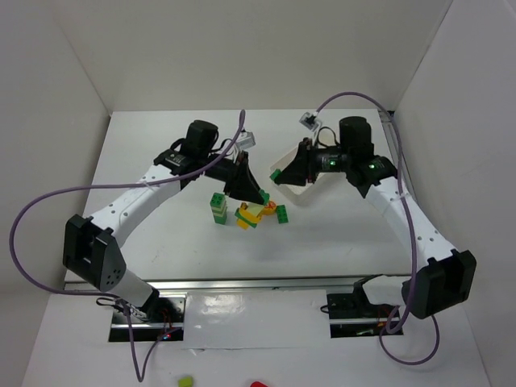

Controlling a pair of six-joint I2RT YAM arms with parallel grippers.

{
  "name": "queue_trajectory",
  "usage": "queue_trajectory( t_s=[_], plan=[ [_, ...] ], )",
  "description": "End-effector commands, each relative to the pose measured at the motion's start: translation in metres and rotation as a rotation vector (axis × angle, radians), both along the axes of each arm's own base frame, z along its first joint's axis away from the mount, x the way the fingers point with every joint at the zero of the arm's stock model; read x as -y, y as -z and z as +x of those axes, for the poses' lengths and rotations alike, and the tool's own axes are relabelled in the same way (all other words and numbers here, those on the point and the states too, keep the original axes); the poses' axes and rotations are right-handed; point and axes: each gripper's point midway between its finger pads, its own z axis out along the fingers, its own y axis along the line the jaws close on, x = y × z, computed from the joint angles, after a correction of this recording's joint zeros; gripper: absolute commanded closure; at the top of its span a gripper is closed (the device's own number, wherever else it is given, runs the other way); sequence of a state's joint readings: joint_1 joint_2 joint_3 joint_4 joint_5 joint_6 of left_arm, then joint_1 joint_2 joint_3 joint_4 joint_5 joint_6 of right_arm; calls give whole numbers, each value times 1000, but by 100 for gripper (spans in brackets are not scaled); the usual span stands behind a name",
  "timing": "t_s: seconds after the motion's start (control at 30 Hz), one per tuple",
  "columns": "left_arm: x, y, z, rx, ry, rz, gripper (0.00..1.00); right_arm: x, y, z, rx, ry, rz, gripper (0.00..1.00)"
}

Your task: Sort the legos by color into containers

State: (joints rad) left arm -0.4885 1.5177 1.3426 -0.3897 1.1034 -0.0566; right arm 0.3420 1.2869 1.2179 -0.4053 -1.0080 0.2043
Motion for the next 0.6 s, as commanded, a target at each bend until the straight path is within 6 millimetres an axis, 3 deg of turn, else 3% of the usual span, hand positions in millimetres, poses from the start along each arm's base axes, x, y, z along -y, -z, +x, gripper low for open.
queue_trajectory(
  t_s=[0.0,0.03,0.1,0.2,0.23,0.27,0.37,0.4,0.47,0.5,0.57],
  plan=[
    [-6,8,8,-25,-2,-2,100,23,-34,25,116,174,34,81],
    [-9,8,11,-25,-14,-2,100,32,-34,39,121,246,23,79],
    [-12,13,18,-33,-35,8,100,35,-28,48,95,288,25,79],
    [-20,16,40,-64,-123,37,100,56,-9,91,61,545,-44,79],
    [-22,21,46,-86,-153,53,100,67,-4,103,29,642,-80,78],
    [-28,19,58,-101,-214,64,100,90,6,125,8,827,-135,77],
    [-37,21,80,-120,-344,102,100,126,32,157,-3,1057,-218,64],
    [-43,20,93,-111,-443,136,100,137,45,166,-11,1104,-242,64],
    [-51,26,102,-106,-499,165,100,157,58,182,-7,1194,-254,70],
    [-52,27,102,-121,-511,174,100,162,75,191,-26,1227,-296,72],
    [-53,28,104,-119,-519,178,100,175,80,206,-30,1265,-301,73]
  ],
)
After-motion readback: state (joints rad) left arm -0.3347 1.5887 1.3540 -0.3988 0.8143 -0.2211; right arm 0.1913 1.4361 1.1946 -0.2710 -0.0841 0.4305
